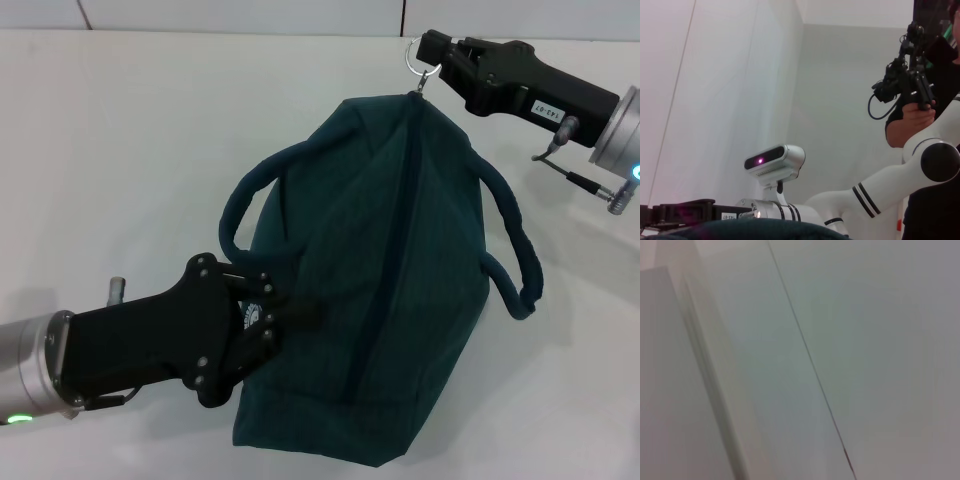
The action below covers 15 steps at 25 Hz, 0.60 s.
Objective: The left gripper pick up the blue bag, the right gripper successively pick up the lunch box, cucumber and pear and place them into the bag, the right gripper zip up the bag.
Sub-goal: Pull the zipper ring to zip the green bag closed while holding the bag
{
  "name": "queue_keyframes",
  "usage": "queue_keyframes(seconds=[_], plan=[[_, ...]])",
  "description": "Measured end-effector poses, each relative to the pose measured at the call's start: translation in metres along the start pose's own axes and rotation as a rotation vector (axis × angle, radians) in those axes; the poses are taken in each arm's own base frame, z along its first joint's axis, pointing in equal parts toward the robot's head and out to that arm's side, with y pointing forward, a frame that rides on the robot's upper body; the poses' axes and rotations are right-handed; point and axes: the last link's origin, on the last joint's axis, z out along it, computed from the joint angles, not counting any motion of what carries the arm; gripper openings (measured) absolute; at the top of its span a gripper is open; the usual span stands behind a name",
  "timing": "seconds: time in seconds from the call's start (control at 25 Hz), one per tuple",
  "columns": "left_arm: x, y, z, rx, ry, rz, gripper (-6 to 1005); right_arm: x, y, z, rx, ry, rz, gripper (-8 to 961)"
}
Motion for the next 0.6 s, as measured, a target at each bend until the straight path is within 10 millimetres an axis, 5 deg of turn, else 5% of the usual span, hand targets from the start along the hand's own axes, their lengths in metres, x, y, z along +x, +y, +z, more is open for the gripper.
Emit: queue_keyframes(seconds=[0.6], plan=[[-0.002, -0.017, -0.003, 0.191, 0.043, 0.013, 61, -0.009, 0.011, -0.045, -0.036, -0.188, 0.021, 116]])
